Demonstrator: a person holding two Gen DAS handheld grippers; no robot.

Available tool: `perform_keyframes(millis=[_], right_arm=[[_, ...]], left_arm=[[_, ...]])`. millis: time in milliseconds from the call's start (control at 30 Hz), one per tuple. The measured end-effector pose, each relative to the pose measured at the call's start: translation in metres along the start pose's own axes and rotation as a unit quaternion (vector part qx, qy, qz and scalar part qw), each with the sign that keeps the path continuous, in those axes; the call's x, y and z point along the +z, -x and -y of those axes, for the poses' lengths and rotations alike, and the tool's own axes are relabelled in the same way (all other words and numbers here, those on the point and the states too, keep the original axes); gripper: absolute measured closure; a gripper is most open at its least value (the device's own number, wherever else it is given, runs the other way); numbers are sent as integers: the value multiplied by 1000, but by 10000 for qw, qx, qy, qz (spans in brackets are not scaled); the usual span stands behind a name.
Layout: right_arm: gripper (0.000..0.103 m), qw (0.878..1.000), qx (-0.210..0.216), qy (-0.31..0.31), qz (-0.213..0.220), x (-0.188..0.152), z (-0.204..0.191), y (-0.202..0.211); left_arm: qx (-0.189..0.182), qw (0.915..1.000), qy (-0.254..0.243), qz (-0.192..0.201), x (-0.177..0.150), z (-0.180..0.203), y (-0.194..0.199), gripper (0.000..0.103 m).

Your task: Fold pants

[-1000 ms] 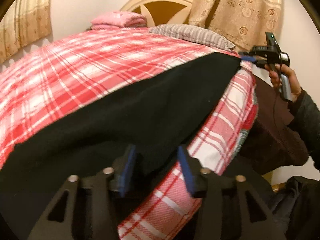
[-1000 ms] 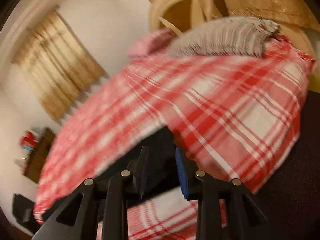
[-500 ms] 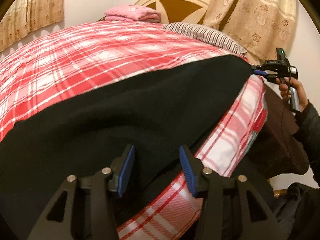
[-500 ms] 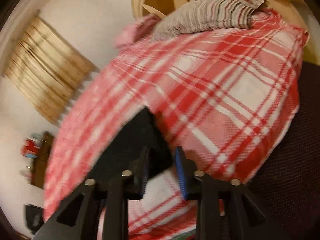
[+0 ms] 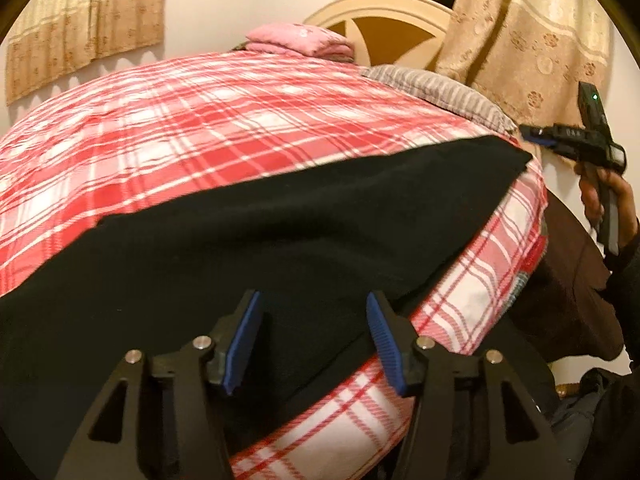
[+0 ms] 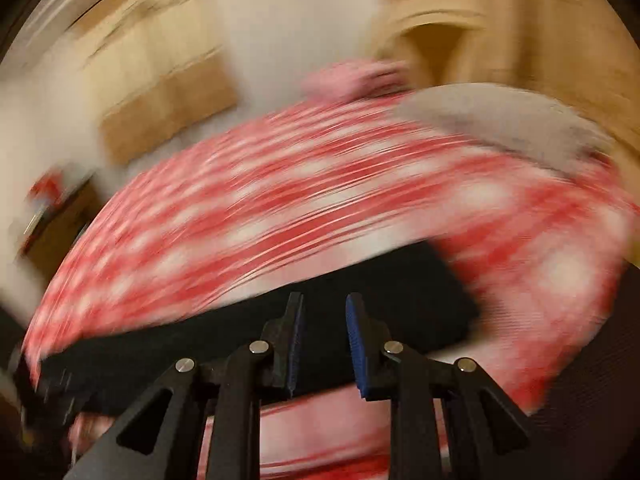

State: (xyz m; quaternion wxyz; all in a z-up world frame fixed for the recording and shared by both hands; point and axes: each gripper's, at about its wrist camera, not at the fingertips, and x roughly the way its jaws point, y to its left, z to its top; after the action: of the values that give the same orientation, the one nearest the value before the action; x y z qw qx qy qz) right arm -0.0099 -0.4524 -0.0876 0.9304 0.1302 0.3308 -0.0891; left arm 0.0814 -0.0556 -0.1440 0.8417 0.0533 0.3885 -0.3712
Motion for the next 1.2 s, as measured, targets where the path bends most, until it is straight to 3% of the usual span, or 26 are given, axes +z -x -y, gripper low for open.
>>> perform_keyframes(millis=[67,133,267,333,433,633,767,867,900,1000,1133,1167,1200], right_arm=[[80,9964,691,333,-350,-9,-42,-23],[80,9842,1415,705,-797,-25,-90,-50],[80,9570,1925,1720,-1327,-65,-169,-79],[80,9423,1963,2295,-1444,-83,-197,-84],[80,9297,2064,2624,-1558,-99,-215,-90],[80,9161,1910,3122,-1638,-118,-242,-99],[80,9128,1842,3288,-1572,-123,-246,-94],[81,9123,1746,3288,-1705,-124,-245,-99],[89,9128,1728,3297,-1677,-125,-243,-99],[97,9155,1640,3293,-1627,-125,-241,-97],[98,9190,1662,3222,-1552,-123,-238,-92],[98,9170,1632,3308,-1516,-124,-240,-90],[98,9147,1585,3421,-1456,-125,-242,-88]], left_arm=[[8,10000,76,17,-2,-5,1,35],[91,9999,-5,-105,-7,-6,-3,33],[361,9987,-219,-283,-22,-13,-1,33],[399,9986,-223,-263,-30,-19,9,33],[514,9981,-171,-281,-39,-33,20,33],[553,9976,-353,-220,-50,-37,27,33],[414,9988,-210,-130,-50,-44,27,34],[471,9984,-276,-138,-51,-51,30,55],[456,9986,-215,-126,-51,-55,32,64],[385,9991,103,-120,-49,-71,35,86],[349,9992,115,-148,-50,-72,37,87],[343,9993,104,-142,-50,-71,38,86],[327,9993,96,-131,-49,-69,38,77]])
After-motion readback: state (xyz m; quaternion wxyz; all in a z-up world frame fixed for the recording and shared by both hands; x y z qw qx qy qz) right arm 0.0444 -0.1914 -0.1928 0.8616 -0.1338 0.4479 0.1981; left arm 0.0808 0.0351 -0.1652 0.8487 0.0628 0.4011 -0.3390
